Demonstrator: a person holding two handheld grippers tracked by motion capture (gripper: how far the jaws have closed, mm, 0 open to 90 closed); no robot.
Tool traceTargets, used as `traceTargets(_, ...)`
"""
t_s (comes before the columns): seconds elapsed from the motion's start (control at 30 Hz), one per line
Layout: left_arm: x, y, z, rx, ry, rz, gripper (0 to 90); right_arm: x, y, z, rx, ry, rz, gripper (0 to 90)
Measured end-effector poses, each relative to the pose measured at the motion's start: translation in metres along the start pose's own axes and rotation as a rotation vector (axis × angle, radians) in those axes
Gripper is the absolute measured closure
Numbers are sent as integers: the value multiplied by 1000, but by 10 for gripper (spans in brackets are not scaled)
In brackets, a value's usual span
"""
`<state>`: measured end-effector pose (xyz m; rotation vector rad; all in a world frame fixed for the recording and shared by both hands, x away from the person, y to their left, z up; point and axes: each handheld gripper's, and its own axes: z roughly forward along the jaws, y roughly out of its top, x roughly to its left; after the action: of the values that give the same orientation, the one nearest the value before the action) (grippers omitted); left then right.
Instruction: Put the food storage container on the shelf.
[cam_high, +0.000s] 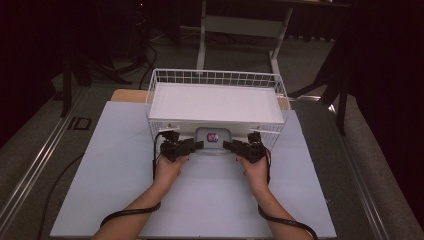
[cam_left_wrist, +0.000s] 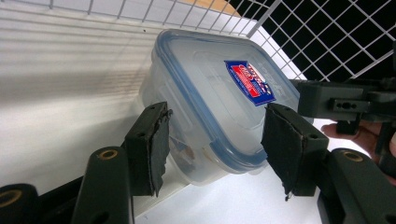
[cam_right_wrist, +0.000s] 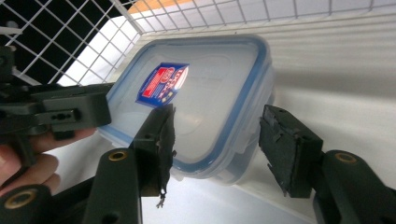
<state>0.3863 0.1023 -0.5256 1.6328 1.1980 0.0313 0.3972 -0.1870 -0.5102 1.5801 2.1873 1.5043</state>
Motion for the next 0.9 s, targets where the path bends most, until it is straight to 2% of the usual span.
traceTargets(0.07,0,1,-3,-24,-5,2,373,2,0,-1,2,-9,-4,453)
traceTargets(0.1,-2,1,-6,-41,5,4,373,3,-1,-2,-15,-10,-40,453)
traceTargets(0.13,-2,1,-8,-48,-5,13,372,4,-2,-3,-24,-19,-60,451)
traceTargets(0.17,-2,1,-10,-50,-13,20,363,5,-2,-6,-22,-31,-63,451)
traceTargets(0.2,-2,1,-13,-48,-7,39,346,6,-3,-7,-25,-37,-68,451)
traceTargets(0.23,-2,0,-15,-51,-15,56,341,7,-3,-9,-32,-35,-79,451)
traceTargets(0.27,-2,-1,-17,-51,-27,75,314,9,-4,-12,-26,-38,-69,451)
traceTargets(0.3,-4,-2,-19,-50,-25,86,294,10,-4,-14,-32,-46,-93,451)
traceTargets(0.37,-6,-5,-24,-66,-28,105,263,13,-5,-18,-35,-47,-109,451)
traceTargets(0.4,-6,-5,-24,-66,-28,105,262,13,-5,-18,-35,-47,-109,451)
traceTargets(0.43,-9,-8,-28,-69,-58,130,258,16,-6,-24,-40,-40,-117,451)
traceTargets(0.47,-10,-9,-29,-69,-74,137,229,17,-7,-25,-43,-42,-120,452)
traceTargets(0.53,-13,-12,-32,-52,-77,173,129,22,-9,-29,-43,-30,-126,451)
traceTargets(0.63,-14,-13,-34,-40,-75,183,93,26,-12,-30,-37,-22,-139,451)
traceTargets(0.67,-20,-17,-41,-34,-74,220,24,31,-15,-30,-28,-17,-149,452)
traceTargets(0.73,-25,-21,-47,-40,-83,270,24,35,-19,-29,-18,-4,-161,453)
traceTargets(0.77,-25,-21,-47,-40,-83,270,24,35,-19,-29,-18,-4,-161,453)
traceTargets(0.8,-31,-27,-55,-64,-44,336,24,40,-22,-27,-8,-2,-177,461)
traceTargets(0.87,-33,-29,-57,-58,-44,337,24,42,-24,-26,-5,-2,-181,484)
traceTargets(0.9,-36,-34,-62,-46,-62,340,24,44,-27,-25,-2,-4,-188,511)
